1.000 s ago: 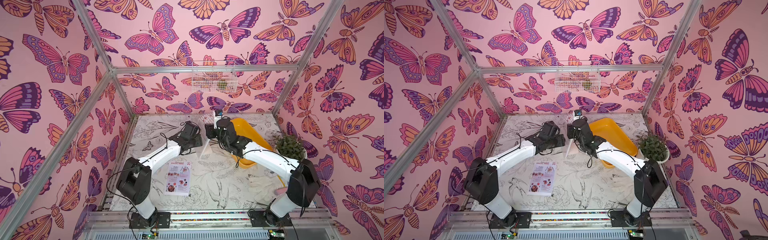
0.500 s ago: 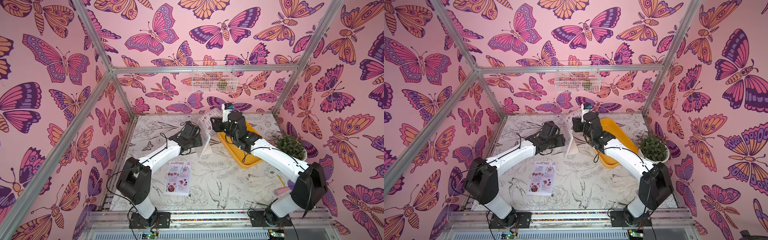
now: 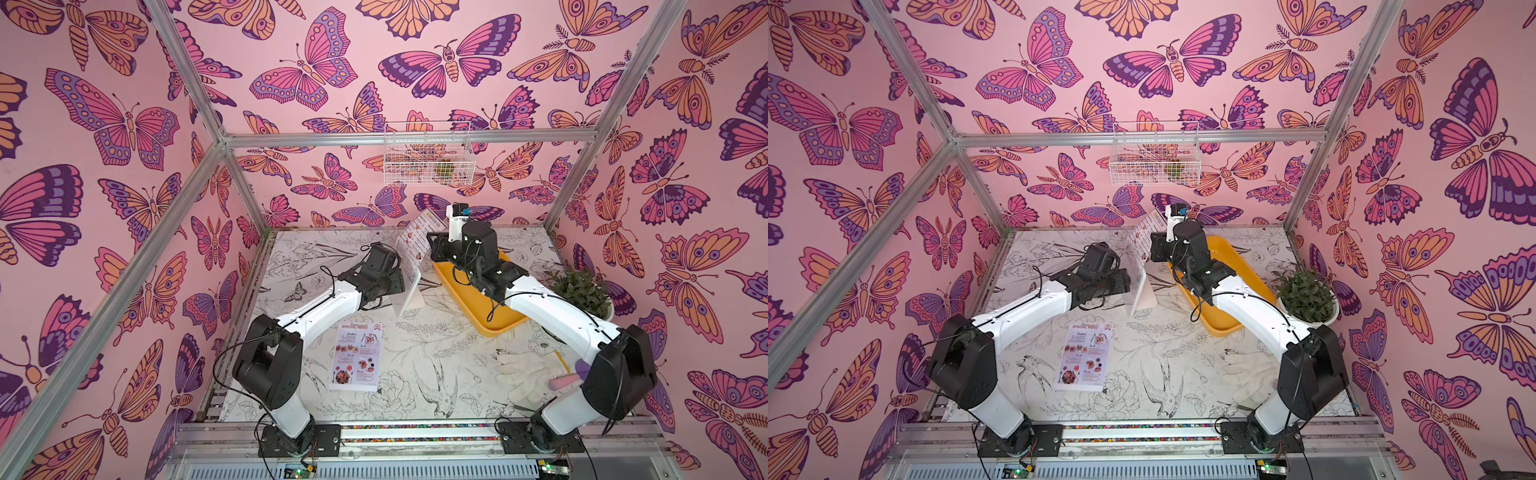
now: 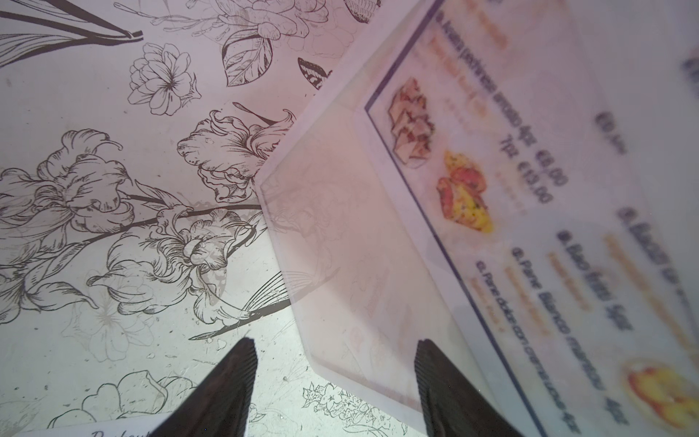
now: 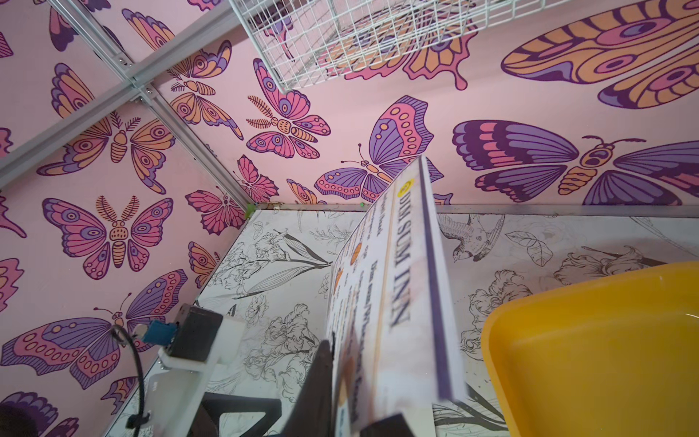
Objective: Replace the menus in the menu holders
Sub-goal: Insert the menu into the menu holder.
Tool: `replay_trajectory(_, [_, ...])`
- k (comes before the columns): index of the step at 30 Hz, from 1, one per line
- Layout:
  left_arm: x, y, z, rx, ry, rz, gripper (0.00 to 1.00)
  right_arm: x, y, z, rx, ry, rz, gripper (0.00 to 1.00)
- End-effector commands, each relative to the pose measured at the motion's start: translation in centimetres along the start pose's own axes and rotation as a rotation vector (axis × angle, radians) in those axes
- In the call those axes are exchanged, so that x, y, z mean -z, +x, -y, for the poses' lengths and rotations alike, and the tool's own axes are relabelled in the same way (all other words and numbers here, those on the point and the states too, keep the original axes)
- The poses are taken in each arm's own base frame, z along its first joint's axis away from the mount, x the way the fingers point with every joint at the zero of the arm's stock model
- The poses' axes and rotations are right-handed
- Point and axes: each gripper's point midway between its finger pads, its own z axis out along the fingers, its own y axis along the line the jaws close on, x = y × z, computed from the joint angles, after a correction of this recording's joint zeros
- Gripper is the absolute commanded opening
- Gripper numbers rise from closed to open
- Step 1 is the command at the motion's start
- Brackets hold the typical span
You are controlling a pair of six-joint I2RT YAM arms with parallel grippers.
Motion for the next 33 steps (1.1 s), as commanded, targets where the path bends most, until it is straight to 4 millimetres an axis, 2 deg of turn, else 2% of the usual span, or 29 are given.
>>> replay_trajectory(1, [0.8,-0.4,-0.2,-0.008,-0.002,0.011,0.69,0.2,0.3,-0.3,-0.005,-0.021,0.002,0.14])
replay_trajectory(8, [2.0,-0.5,-0.9,-0.025,-0.037,0.030,0.75,0.6,1.3,-0.9,-0.010,-0.059,-0.004,0.11])
replay_trajectory(12, [2.4,-0.5,-1.7,-0.029,-0.075,0.036,0.77,0.8,1.0,-0.7,-0.032,-0.058,0.041,0.04])
replay_trajectory(15, [2.3,-0.5,-2.9,-0.028,-0.122,0.034,0.77,1.0,0.9,-1.4,-0.032,-0.071,0.049,0.03])
replay_trajectory(21, [2.4,-0.8,-5.0,0.008,-0.159,0.036,0.77,0.8,2.5,-2.6,-0.010,-0.085,0.017,0.03])
replay_trajectory(26, [2.9,-1.3,-5.4,0.013,-0.161,0.051,0.77,0.2,4.1,-2.3,0.003,-0.062,-0.024,0.04])
replay_trajectory(33, [3.0,-1.7,-5.2,0.014,-0.154,0.058,0.77,-0.5,5.1,-2.0,0.026,-0.041,-0.064,0.05])
